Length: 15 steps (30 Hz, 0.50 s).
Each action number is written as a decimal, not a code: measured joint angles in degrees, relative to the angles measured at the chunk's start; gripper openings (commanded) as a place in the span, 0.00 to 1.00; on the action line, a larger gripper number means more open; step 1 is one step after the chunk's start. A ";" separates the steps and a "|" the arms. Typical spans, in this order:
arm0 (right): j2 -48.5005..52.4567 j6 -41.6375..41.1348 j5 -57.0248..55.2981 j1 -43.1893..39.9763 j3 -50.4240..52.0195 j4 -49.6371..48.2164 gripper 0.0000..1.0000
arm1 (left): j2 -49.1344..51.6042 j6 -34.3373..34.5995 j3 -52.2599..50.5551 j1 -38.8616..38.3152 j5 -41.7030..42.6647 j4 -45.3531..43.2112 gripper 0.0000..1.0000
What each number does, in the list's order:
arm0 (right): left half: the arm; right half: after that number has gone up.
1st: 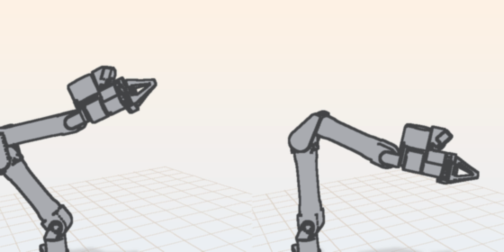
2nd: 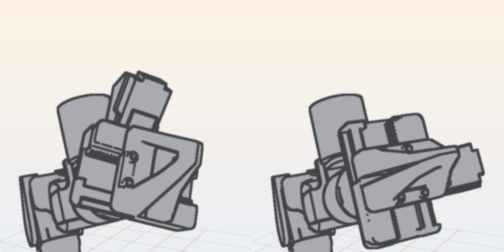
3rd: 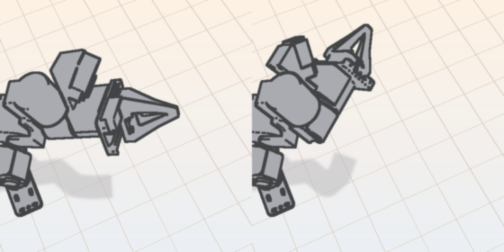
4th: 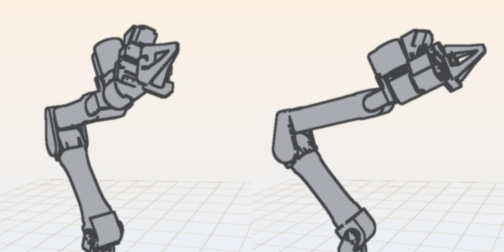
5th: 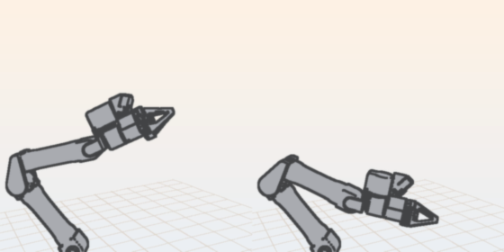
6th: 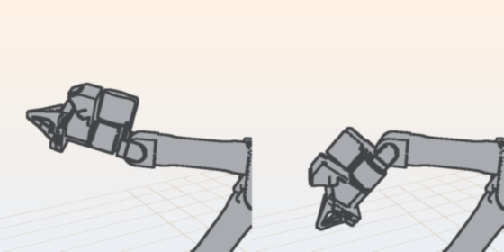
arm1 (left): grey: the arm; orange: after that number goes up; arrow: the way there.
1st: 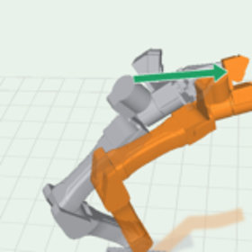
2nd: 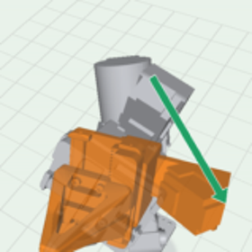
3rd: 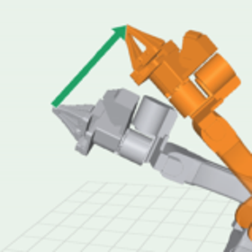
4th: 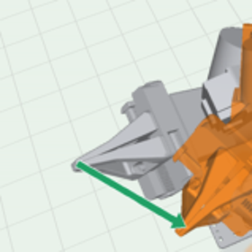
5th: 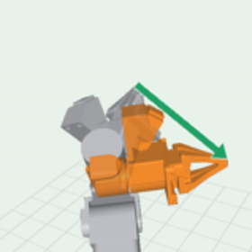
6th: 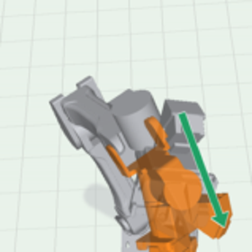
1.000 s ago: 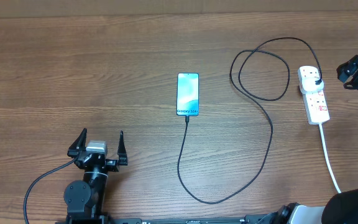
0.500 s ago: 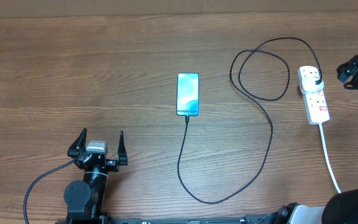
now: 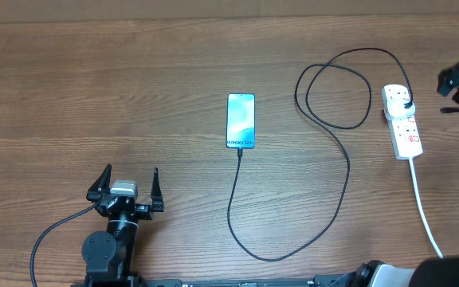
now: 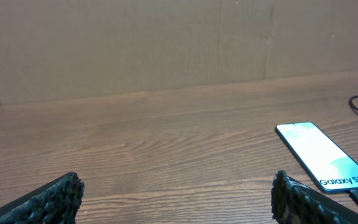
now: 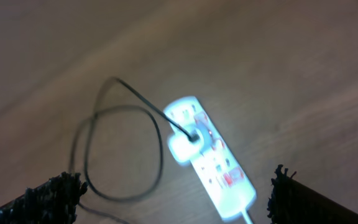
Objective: Plug charger to phone and switch on socket
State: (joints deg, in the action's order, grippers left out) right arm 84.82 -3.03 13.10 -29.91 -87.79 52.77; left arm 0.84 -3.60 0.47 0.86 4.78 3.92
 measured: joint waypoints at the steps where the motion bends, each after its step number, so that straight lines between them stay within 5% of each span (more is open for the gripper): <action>1: -1.44 0.04 0.00 0.68 0.50 -2.03 1.00 | 0.00 0.00 0.00 0.00 0.00 -0.02 1.00; 15: -24.98 0.07 0.48 12.96 26.16 -35.50 1.00 | 0.00 0.00 0.00 0.00 0.04 0.00 1.00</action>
State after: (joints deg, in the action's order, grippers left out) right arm 59.83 -2.96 13.58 -16.95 -61.63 17.28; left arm 0.84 -3.60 0.47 0.86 4.82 3.92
